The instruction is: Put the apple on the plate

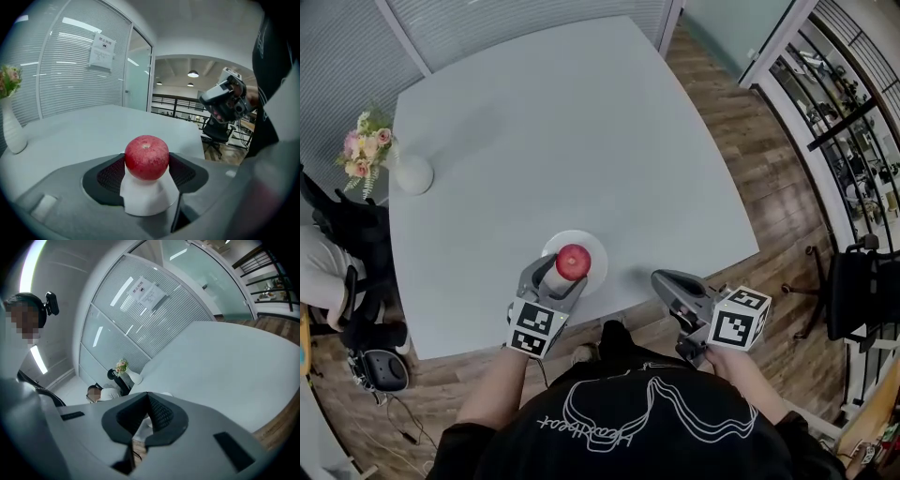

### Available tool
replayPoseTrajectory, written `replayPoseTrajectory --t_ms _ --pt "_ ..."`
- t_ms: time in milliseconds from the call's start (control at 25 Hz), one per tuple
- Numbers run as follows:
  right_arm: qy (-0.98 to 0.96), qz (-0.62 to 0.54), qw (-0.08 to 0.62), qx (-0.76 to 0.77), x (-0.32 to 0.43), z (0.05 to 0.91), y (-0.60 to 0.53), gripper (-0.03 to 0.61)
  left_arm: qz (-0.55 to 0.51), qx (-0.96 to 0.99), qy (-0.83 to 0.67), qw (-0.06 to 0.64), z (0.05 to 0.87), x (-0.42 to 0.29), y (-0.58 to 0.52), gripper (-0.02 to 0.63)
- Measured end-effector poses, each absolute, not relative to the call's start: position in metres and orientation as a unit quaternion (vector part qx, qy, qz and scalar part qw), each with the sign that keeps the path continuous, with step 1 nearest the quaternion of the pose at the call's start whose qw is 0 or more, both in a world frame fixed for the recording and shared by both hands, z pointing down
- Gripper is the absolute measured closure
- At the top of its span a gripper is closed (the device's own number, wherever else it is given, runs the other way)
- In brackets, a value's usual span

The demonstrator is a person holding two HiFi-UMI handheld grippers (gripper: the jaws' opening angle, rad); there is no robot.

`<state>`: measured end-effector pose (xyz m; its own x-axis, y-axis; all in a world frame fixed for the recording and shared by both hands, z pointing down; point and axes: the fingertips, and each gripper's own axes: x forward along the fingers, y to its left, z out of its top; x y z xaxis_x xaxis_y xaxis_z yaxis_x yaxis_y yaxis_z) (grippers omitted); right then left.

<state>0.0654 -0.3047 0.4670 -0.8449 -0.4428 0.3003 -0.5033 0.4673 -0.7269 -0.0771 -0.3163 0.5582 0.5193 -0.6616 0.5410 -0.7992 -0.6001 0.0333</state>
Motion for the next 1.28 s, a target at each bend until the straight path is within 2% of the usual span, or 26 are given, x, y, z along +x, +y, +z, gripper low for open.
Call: replayPoseTrajectory --t_ms 320,560,1000,1120,1280 --pt "-0.862 0.439 0.052 0.249 0.067 0.477 -0.326 0.569 0.258 0.852 -0.434 0.135 0.575 -0.081 -0.321 0.319" --pt "-0.863 0.448 0.058 0.228 0.065 0.485 -0.335 0.569 0.273 0.851 -0.439 0.093 0.577 -0.078 -0.319 0.319" --pt "-0.871 0.437 0.095 0.201 0.056 0.489 -0.348 0.569 0.252 0.851 -0.450 0.102 0.576 -0.076 -0.322 0.308" --pt "-0.879 0.428 0.092 0.190 0.050 0.485 -0.346 0.569 0.243 0.852 -0.451 0.103 0.572 -0.077 -0.318 0.290" --pt "-0.903 0.403 0.045 0.144 0.034 0.460 -0.338 0.569 0.209 0.846 -0.477 0.116 0.555 -0.090 -0.316 0.287"
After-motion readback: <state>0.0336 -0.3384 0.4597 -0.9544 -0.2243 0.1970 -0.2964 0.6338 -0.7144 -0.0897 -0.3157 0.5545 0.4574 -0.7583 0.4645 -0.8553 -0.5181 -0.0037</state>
